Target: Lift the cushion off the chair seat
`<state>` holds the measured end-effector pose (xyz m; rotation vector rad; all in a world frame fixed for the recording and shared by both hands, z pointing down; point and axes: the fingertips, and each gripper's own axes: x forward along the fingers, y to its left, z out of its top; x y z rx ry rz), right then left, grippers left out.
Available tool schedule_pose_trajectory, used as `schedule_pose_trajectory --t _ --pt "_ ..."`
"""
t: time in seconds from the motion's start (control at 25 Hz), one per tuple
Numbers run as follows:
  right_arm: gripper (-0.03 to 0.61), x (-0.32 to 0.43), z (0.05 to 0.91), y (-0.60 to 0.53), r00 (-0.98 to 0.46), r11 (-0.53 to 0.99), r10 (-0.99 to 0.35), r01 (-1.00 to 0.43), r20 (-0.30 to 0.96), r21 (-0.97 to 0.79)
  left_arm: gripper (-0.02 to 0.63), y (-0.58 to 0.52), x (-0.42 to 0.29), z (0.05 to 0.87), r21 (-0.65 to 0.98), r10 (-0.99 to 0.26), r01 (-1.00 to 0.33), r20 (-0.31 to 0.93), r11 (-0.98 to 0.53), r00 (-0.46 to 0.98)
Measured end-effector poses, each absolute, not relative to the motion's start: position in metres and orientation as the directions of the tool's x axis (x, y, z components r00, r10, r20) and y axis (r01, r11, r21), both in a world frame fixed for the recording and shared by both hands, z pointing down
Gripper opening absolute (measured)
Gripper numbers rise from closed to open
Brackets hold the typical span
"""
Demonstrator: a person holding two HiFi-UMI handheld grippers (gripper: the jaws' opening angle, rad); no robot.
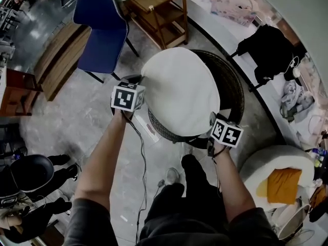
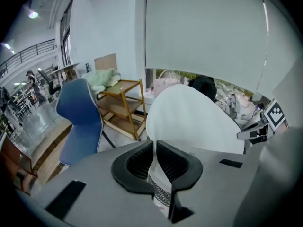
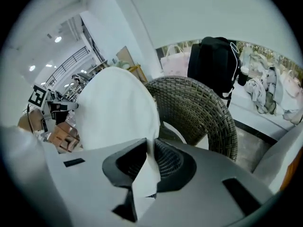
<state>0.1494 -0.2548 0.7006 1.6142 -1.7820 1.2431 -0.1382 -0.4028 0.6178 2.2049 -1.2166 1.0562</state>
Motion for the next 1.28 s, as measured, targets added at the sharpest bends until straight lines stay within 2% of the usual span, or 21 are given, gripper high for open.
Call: schedule_pose_trajectory --t 0.68,1.28 --pt "0.060 0.147 0.513 -0.259 -0.237 0.066 -0.773 -0.952 0.589 -0.298 0.036 -0.380 -0.140 0.396 -0.102 -0.741 -0.858 0.561 -0.504 0.369" --pt "0.060 0.153 0.376 -0.236 -0.229 0.143 -0.884 -0.963 0.408 -0.229 0.035 -0.333 -0.142 0.247 -0.126 -0.841 -0.875 0.369 -0.467 0.396"
